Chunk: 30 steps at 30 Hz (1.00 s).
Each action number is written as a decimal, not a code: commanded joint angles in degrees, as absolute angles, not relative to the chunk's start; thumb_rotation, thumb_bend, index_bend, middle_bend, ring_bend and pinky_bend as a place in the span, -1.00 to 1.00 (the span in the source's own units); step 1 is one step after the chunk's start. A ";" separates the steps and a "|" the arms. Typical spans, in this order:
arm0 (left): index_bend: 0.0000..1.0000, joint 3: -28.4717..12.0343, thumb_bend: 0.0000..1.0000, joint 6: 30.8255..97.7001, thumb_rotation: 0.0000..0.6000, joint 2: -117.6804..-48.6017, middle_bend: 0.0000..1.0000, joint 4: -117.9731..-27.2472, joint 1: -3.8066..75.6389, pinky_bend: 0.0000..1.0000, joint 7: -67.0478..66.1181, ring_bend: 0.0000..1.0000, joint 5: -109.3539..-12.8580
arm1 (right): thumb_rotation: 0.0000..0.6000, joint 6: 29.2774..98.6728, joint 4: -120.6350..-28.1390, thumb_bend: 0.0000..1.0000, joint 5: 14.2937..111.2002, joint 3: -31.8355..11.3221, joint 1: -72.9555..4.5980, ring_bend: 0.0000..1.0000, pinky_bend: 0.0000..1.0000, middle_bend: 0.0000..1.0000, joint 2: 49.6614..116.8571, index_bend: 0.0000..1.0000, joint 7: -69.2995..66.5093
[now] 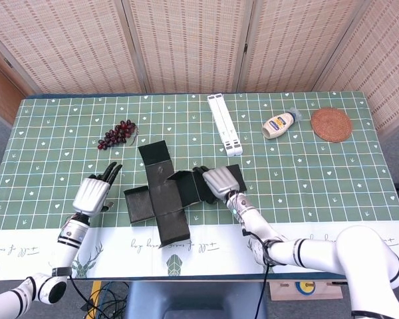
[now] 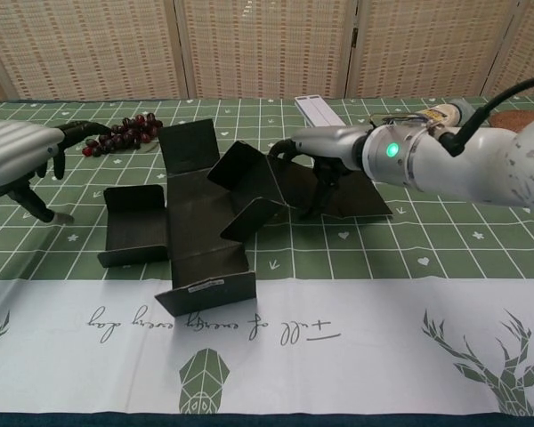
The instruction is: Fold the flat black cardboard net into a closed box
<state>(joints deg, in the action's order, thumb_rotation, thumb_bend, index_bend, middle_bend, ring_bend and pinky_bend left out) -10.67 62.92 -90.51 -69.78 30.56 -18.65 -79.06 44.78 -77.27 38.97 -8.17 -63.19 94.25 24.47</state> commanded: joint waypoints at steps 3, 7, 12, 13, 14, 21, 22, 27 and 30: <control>-1.00 -9.90 -0.77 62.13 1.00 -93.04 -0.86 -67.01 31.25 -0.11 -20.78 -0.15 -77.31 | 1.00 44.97 -77.09 -0.22 40.50 -8.25 -62.37 0.56 1.00 -0.43 94.62 -0.59 23.96; -1.00 -9.58 -0.77 61.81 1.00 -94.81 -0.87 -64.78 31.65 -0.11 -20.96 -0.15 -76.60 | 1.00 44.98 -76.91 -0.22 41.25 -8.35 -62.02 0.56 1.00 -0.43 94.81 -0.59 23.88; -1.00 -9.47 -0.77 62.05 1.00 -96.50 -0.88 -63.00 32.02 -0.11 -19.94 -0.16 -76.21 | 1.00 45.27 -76.96 -0.22 42.03 -8.64 -61.59 0.56 1.00 -0.42 94.87 -0.58 23.88; -1.00 -9.49 -0.77 62.13 1.00 -96.70 -0.88 -62.84 32.09 -0.11 -19.73 -0.16 -76.20 | 1.00 45.31 -76.92 -0.22 42.14 -8.66 -61.53 0.56 1.00 -0.42 94.89 -0.58 23.93; -1.00 -9.52 -0.77 62.18 1.00 -96.85 -0.88 -62.77 32.16 -0.11 -19.40 -0.16 -76.18 | 1.00 45.28 -76.88 -0.22 42.14 -8.67 -61.48 0.56 1.00 -0.42 94.90 -0.58 24.00; -1.00 -9.70 -0.77 62.41 1.00 -97.75 -0.88 -62.95 32.80 -0.11 -17.16 -0.17 -76.14 | 1.00 45.24 -76.53 -0.22 42.45 -8.92 -61.19 0.56 1.00 -0.42 95.31 -0.58 24.40; -1.00 -9.72 -0.77 62.18 1.00 -97.83 -0.88 -63.14 32.89 -0.11 -16.86 -0.17 -75.98 | 1.00 45.26 -76.47 -0.22 42.54 -8.99 -61.16 0.56 1.00 -0.42 95.40 -0.58 24.41; -1.00 -10.09 -0.77 62.09 1.00 -98.32 -0.88 -63.96 33.40 -0.11 -15.27 -0.18 -75.68 | 1.00 45.35 -76.15 -0.22 43.17 -9.29 -60.90 0.56 1.00 -0.42 95.69 -0.58 24.29; -1.00 -10.74 -0.77 61.87 1.00 -98.25 -0.88 -65.23 33.43 -0.11 -12.55 -0.18 -75.03 | 1.00 45.30 -75.87 -0.21 43.77 -9.34 -60.67 0.56 1.00 -0.42 95.88 -0.58 24.07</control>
